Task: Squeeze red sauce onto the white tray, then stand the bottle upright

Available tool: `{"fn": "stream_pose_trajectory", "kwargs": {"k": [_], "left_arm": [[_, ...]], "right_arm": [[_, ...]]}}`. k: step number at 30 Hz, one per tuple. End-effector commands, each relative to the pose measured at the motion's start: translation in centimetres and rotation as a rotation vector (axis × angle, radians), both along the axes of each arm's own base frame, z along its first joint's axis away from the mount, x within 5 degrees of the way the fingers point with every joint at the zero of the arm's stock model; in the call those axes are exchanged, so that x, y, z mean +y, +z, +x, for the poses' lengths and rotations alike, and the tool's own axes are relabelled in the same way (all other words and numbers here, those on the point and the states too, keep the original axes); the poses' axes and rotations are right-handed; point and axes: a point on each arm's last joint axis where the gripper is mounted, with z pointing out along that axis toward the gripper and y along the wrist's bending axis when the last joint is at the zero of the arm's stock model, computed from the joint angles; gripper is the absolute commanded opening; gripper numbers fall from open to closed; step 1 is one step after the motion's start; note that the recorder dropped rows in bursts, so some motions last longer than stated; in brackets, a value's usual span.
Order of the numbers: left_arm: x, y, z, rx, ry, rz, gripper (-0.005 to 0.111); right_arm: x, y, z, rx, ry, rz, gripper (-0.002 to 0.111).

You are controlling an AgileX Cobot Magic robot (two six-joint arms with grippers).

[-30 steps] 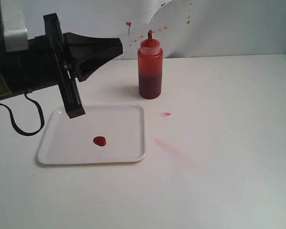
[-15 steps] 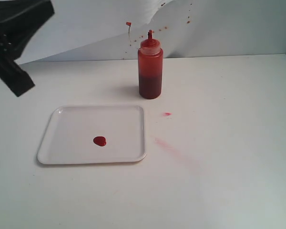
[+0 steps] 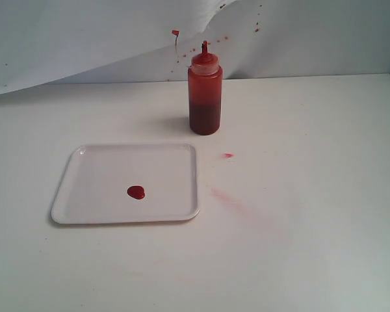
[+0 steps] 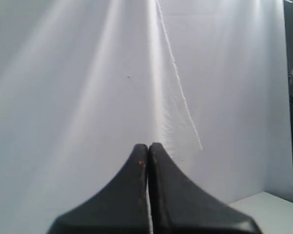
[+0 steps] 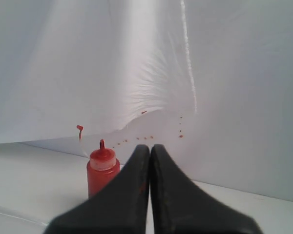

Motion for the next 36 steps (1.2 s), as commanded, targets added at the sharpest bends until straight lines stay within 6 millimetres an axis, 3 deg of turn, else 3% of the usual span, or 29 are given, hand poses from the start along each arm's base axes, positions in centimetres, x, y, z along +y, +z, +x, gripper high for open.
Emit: {"fn": "stream_pose_trajectory", "kwargs": {"k": [1,7,14,26,30,36], "left_arm": [[1.3,0.1,-2.4,0.017,0.056,-0.087,0.000],[2.0,1.0,-5.3,-0.090,0.050,-0.155,0.000],[2.5,1.4,-7.3,-0.176,0.044,-0.178,0.000],[3.0,1.2,-8.4,-0.207,0.082,-0.153,0.000],[3.9,0.3,-9.8,-0.212,0.169,-0.174,0.000],[4.1,-0.4,-9.4,-0.189,0.303,-0.171,0.000]], "right_arm": [[-0.4,-0.4,-1.1,-0.010,-0.012,0.058,0.000],[-0.4,-0.5,-1.3,-0.006,-0.007,0.063,0.000],[-0.4,-0.5,-1.3,-0.006,-0.007,0.063,0.000],[-0.4,-0.5,-1.3,-0.006,-0.007,0.061,0.000],[-0.4,-0.5,-1.3,-0.006,-0.007,0.061,0.000],[-0.4,-0.5,-1.3,-0.007,-0.008,0.061,0.000]]}}
